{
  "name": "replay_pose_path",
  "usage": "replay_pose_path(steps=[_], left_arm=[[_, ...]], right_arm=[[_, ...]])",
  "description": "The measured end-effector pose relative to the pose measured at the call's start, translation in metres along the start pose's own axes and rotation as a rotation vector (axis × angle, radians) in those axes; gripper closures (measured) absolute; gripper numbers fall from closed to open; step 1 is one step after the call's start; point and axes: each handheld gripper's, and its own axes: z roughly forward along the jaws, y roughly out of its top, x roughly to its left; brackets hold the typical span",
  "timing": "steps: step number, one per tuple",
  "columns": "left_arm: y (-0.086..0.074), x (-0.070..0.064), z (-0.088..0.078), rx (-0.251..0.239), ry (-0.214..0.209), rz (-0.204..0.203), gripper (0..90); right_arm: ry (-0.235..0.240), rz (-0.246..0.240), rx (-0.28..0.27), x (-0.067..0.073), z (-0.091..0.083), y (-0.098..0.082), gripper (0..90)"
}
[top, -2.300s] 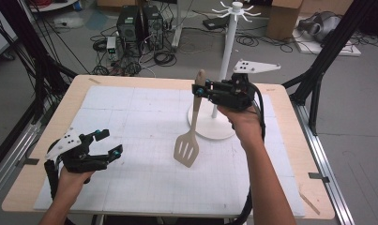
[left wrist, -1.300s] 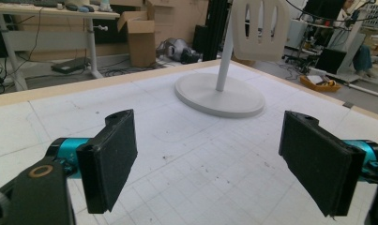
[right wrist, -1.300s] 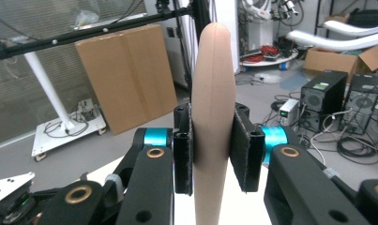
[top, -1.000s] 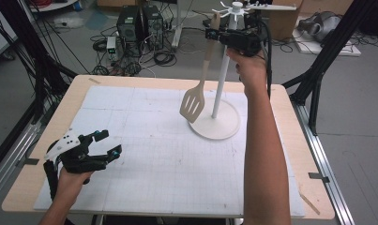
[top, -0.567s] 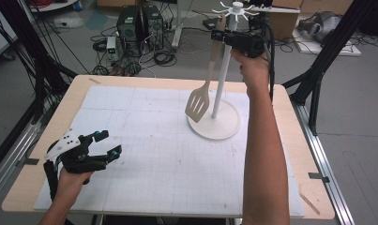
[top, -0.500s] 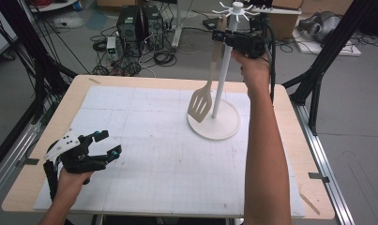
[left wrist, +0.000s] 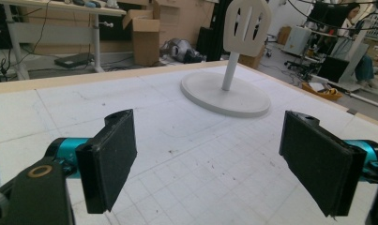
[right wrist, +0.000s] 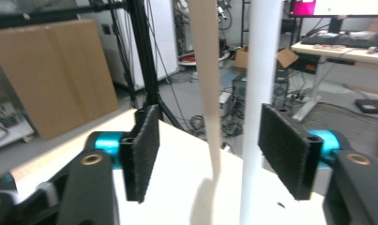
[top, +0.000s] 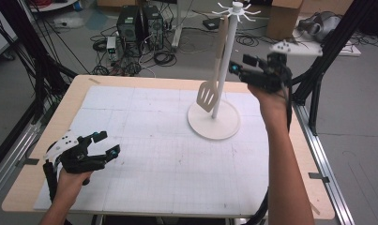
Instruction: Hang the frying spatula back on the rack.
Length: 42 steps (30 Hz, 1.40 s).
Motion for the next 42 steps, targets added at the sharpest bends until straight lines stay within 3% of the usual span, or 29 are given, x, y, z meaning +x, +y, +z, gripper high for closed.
replay_pose_path(steps=[5,15,19,27,42], left_arm=[[-0.001,0.001,0.001,-0.002,0.003,-0.009,18.8],[-0.005,0.005,-0.001,-0.005,0.022,-0.026,18.3],[-0.007,0.005,-0.001,-0.007,0.03,-0.021,18.2],[-0.007,0.004,-0.002,-0.017,0.036,-0.017,18.4],[-0.011,0.003,-0.007,-0.019,0.043,-0.005,18.5]], right_arm=[[-0.053,-0.05,0.023,0.007,-0.026,-0.054,21.0],[-0.122,-0.046,0.065,0.02,-0.061,-0.148,17.0],[-0.157,-0.052,0.091,0.031,-0.07,-0.178,16.6],[-0.156,-0.03,0.078,0.036,-0.079,-0.204,16.7],[-0.182,-0.014,0.104,0.037,-0.089,-0.218,16.7]])
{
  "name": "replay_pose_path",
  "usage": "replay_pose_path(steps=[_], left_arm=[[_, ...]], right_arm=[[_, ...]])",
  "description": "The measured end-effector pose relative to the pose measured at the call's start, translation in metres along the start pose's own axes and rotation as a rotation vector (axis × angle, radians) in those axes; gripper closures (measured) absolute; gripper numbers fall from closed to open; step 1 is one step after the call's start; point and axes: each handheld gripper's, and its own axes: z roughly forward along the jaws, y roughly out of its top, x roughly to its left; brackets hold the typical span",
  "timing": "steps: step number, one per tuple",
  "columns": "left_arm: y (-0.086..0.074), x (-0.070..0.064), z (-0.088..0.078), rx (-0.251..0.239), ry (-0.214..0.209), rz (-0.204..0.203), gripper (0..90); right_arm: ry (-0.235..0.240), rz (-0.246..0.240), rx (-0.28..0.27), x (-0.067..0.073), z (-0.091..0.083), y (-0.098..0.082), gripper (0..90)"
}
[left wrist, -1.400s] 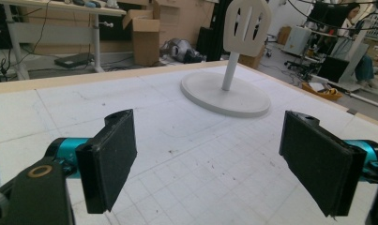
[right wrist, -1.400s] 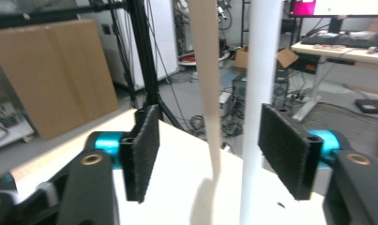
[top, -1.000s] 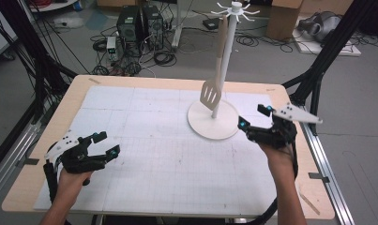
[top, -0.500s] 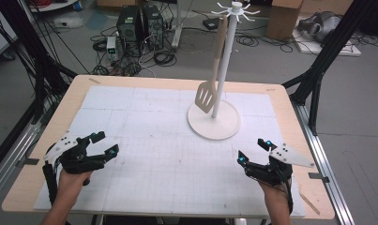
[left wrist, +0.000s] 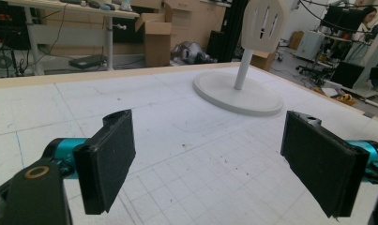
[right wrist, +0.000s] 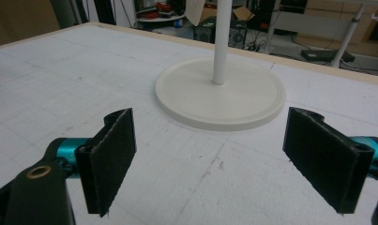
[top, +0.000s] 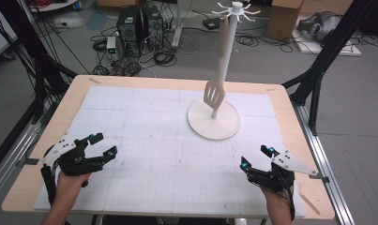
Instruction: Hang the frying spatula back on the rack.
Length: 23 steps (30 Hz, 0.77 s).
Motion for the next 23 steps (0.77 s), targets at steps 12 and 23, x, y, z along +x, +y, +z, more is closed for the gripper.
replay_pose_path(steps=[12,23], left_arm=[[-0.0018,-0.0012,0.0009,0.008,-0.001,0.006,18.5],[-0.0038,-0.0012,0.0031,0.02,0.009,0.015,18.5]], right_arm=[[-0.013,-0.001,0.006,-0.0021,-0.0009,-0.002,16.7],[-0.012,-0.001,0.014,-0.0041,0.0007,-0.0032,16.7]])
